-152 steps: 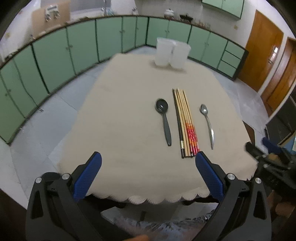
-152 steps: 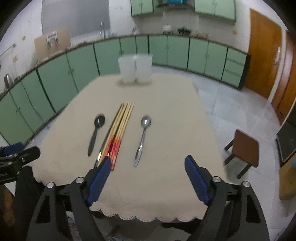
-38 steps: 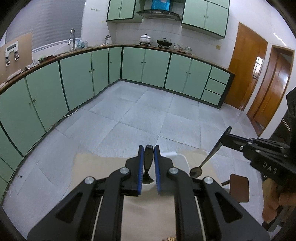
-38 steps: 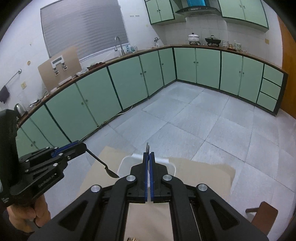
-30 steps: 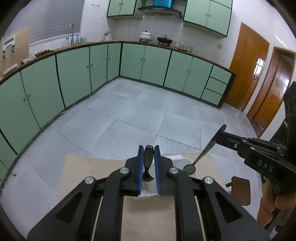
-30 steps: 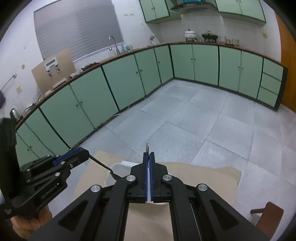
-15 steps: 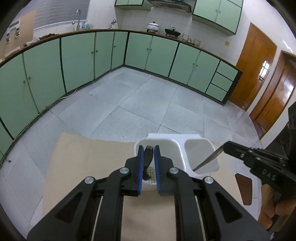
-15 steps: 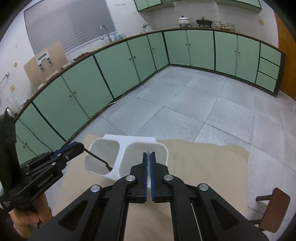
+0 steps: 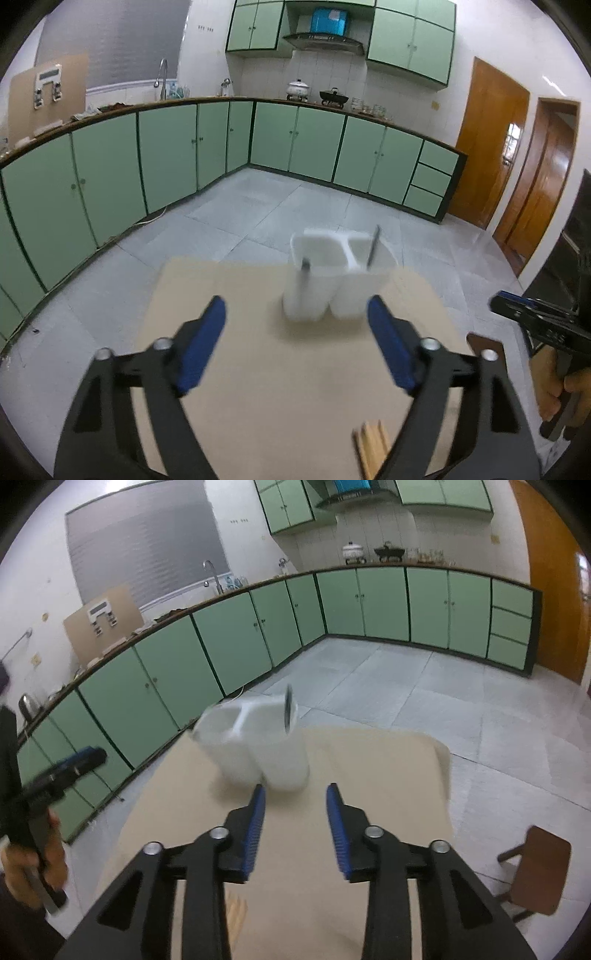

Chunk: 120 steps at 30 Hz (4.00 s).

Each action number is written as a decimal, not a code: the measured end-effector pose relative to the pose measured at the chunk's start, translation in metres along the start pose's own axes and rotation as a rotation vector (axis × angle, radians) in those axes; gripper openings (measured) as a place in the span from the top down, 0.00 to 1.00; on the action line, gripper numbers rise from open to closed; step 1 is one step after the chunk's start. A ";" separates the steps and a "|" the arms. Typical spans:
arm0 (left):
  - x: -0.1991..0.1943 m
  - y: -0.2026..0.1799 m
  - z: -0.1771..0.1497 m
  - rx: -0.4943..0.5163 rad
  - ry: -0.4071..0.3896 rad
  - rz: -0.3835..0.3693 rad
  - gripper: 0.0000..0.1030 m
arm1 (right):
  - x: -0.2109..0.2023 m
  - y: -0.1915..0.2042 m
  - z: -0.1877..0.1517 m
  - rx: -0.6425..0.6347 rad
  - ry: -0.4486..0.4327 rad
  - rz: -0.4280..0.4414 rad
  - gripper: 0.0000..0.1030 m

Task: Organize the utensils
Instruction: 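Open both tools to release the spoons into the holder, then move both tools back over the chopstick bundle on the table, then grasp a black chopstick with the left tool while the right tool grasps a red chopstick, then carry both chopsticks to the white holder and lower them into it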

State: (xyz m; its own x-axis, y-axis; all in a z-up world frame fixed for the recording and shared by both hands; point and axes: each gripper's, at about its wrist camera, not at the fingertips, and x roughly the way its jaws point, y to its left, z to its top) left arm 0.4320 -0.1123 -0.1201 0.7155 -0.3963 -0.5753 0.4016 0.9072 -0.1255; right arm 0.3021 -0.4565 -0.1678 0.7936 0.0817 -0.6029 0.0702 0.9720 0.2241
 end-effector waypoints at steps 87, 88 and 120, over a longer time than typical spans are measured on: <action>-0.076 -0.054 -0.290 0.030 0.089 0.091 0.94 | -0.053 0.059 -0.278 -0.102 0.052 -0.109 0.94; -0.076 -0.051 -0.290 0.021 0.087 0.103 0.94 | -0.054 0.059 -0.278 -0.099 0.050 -0.109 0.94; -0.167 -0.057 -0.202 0.003 0.043 0.000 0.94 | -0.154 0.082 -0.190 -0.123 -0.092 0.011 0.94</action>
State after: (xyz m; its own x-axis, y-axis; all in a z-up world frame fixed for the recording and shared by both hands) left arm 0.1745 -0.0695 -0.1799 0.6901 -0.3900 -0.6096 0.4034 0.9067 -0.1235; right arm 0.0707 -0.3473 -0.2022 0.8463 0.0779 -0.5269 -0.0095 0.9913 0.1314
